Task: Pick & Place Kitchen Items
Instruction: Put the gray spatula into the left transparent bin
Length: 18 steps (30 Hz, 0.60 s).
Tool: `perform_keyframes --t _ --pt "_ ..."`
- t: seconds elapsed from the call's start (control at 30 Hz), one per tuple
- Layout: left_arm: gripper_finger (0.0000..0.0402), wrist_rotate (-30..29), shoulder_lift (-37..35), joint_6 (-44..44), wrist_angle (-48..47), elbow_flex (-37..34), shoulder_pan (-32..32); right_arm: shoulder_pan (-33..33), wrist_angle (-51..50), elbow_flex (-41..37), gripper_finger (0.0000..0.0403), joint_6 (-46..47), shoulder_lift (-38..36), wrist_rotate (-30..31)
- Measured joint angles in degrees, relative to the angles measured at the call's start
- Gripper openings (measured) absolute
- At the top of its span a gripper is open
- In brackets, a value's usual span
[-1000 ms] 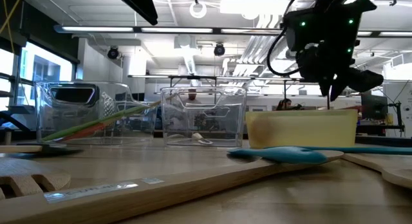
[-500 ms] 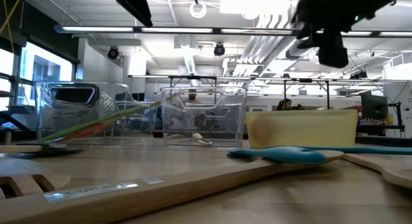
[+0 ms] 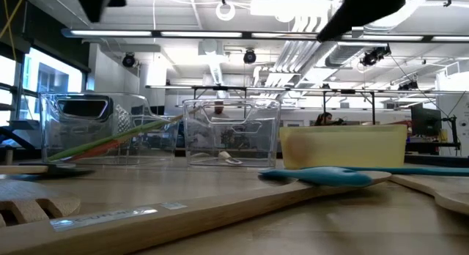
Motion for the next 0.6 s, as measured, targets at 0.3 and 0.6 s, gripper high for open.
perform_keyframes --t 0.3,0.6 --pt "0.0255 -2.1 0.0 -30.0 1.3 0.0 -7.8 -1.2 5.6 0.0 0.0098 0.0 0.0 -1.5" --pt "0.0255 -9.6 0.2 -49.7 3.7 0.0 -17.2 -2.4 8.5 0.0 0.0098 0.0 0.0 -2.4"
